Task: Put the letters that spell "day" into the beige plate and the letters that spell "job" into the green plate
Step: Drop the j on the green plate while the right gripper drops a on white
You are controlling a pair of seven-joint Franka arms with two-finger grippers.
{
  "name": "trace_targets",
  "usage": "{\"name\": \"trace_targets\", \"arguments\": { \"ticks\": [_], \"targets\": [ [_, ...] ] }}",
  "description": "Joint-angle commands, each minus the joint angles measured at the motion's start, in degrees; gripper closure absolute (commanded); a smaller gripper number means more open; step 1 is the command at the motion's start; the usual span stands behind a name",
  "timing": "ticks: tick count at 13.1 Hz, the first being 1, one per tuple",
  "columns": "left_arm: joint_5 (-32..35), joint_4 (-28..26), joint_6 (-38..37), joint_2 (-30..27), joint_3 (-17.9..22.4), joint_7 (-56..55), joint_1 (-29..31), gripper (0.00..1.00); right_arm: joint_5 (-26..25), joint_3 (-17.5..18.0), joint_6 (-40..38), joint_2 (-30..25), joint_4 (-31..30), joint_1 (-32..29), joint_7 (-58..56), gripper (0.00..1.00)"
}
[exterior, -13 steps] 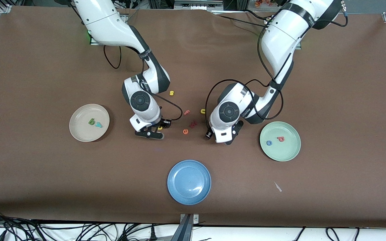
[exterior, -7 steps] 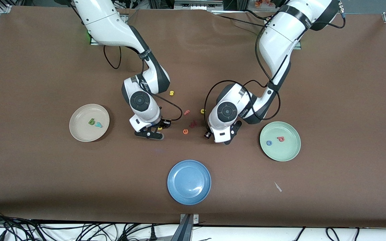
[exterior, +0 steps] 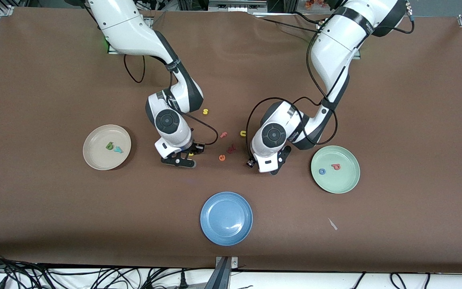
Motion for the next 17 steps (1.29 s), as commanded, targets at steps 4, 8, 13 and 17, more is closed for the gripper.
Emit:
{"name": "trace_targets", "arguments": {
  "ticks": [4,8,13,17],
  "targets": [
    [3.96,0.81,-4.1,-2.97,2.13,1.65,0.07,1.0,0.63,-2.65,-7.66,-4.86,-0.04,-0.12,-3.84,0.84],
    [5.65,1.17,-10.26,-7.63,1.96,14.27,4.54,1.0,0.1,-6.96,-6.46,-14.79,-12.42,-0.12,-14.12,0.85],
    [5.47,0.91,-14.06,-10.11,1.96,39.76,11.74,1.0,0.01,-11.26,7.07,-22.8,-30.01,-0.12,-24.58,0.85],
    [5.38,-2.07,-15.02,-10.02,1.96,60.32,17.81,1.0,0.45,-18.99,7.36,-23.43,-31.7,-0.21,-38.02,0.85]
  ]
}}
